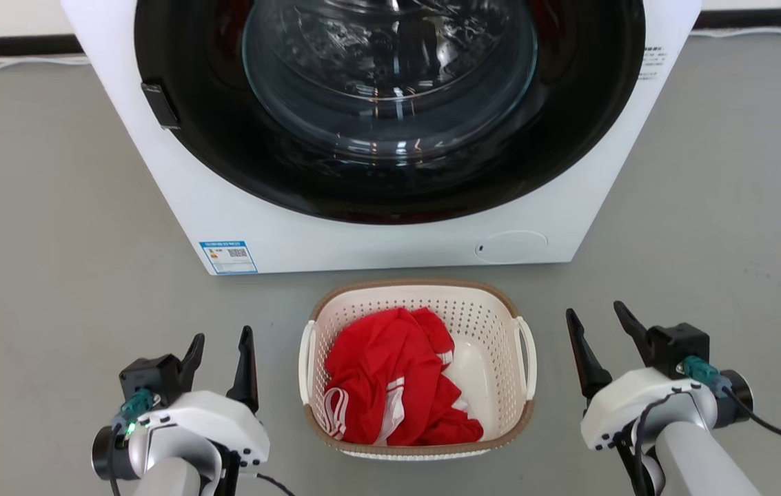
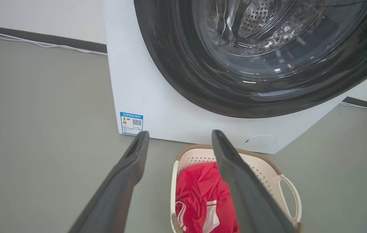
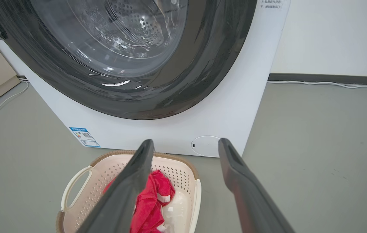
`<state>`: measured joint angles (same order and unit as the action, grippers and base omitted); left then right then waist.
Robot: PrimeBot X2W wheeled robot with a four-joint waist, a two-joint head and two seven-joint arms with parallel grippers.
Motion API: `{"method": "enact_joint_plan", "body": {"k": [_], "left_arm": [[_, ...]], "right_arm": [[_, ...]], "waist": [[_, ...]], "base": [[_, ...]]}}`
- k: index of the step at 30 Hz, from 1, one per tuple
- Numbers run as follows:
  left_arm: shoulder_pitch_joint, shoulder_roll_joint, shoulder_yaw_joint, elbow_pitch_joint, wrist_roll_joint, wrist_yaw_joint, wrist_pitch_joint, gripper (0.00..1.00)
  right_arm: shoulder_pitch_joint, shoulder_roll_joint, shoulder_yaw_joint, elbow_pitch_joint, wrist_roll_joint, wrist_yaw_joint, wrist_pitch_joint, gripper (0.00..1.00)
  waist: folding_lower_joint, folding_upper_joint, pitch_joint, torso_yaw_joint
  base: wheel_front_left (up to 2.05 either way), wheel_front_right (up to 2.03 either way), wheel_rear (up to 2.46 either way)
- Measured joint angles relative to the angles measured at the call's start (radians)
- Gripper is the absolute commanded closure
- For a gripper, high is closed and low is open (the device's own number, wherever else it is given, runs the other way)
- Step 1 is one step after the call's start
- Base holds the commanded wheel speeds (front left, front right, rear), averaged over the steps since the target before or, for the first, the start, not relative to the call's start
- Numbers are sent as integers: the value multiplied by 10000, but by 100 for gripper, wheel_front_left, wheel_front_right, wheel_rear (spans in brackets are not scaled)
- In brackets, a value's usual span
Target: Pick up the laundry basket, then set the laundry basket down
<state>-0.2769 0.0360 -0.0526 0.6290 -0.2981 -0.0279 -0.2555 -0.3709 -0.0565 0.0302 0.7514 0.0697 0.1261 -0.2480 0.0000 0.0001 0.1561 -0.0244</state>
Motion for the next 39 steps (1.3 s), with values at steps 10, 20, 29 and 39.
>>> {"method": "enact_joint_plan", "body": {"k": [10, 20, 29, 39], "left_arm": [[1189, 10, 280, -1007, -192, 4, 0, 0], [1972, 17, 288, -1954, -178, 10, 0, 0], [2426, -63, 291, -1636, -347, 10, 92, 100], [2425, -61, 351, -1758, -1390, 0, 393, 100]], "right_arm": [[1086, 27, -257, -988, -173, -2, 0, 0], [2029, 44, -311, -1808, -171, -2, 0, 0], [2569, 96, -318, -1494, 44, -2, 113, 100], [2568, 96, -399, -1691, 1275, -2, 330, 100]], "waist": [[0, 0, -698, 125], [-1, 0, -1231, 231], [0, 0, -1275, 235], [3, 0, -1298, 234]], "base": [[0, 0, 0], [0, 0, 0], [0, 0, 0], [0, 0, 0]]}}
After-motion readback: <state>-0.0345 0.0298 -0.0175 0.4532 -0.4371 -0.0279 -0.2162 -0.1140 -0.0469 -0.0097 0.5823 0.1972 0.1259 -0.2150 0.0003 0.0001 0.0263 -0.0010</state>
